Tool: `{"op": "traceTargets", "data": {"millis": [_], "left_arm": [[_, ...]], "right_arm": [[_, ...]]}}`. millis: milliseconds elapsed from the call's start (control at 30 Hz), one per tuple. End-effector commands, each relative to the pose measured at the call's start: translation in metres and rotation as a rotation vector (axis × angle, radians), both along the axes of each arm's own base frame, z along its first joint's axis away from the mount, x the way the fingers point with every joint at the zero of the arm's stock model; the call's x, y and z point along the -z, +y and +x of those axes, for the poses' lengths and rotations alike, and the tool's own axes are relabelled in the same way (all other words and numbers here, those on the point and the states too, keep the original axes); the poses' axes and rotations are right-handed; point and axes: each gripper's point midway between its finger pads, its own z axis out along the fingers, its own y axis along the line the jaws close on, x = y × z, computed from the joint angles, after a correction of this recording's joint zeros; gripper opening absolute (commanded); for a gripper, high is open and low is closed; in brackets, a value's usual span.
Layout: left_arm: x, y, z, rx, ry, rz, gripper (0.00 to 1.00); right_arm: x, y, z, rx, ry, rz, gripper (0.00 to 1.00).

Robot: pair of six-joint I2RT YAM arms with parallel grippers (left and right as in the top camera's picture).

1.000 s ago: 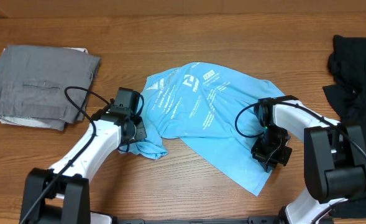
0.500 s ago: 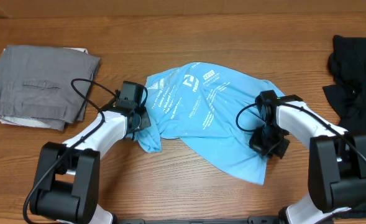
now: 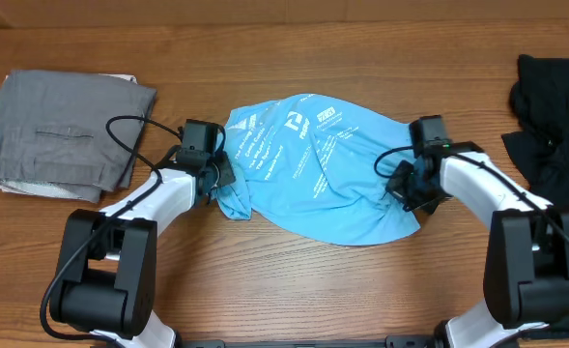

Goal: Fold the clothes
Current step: 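Lift the T-shirt with both grippers and stretch it left-right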

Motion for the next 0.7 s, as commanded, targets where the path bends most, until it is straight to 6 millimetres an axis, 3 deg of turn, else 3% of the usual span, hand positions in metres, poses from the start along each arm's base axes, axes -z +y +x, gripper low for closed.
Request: {"op": "traceTargets", "data": {"millis": [0,167,267,433,667], "left_arm": [[0.046,0.012,-0.031,0.003,0.136,0.032,0.04],[0.043,0.012,-0.025,0.002,0.110,0.026,0.04],[0.043,0.012,-0.023,0.002,0.105,0.026,0.04],[0.043,0.012,-0.023,0.001,0.103,0.026,0.04],[0.041,0.011,-0.019,0.000,0.085,0.024,0.04]], "right_arm": [[0.039,-0.042,-0.022,0.066,0.117,-0.088,0.04],[0.062,-0.057,-0.023,0.087,0.174,-0.076,0.04],[0.075,-0.054,-0.014,0.087,0.193,-0.049,0.04],[0.090,-0.047,0.022,0.041,0.147,-0.034,0.04],[0.095,-0.010,0.077,-0.072,0.054,0.049,0.04]]}}
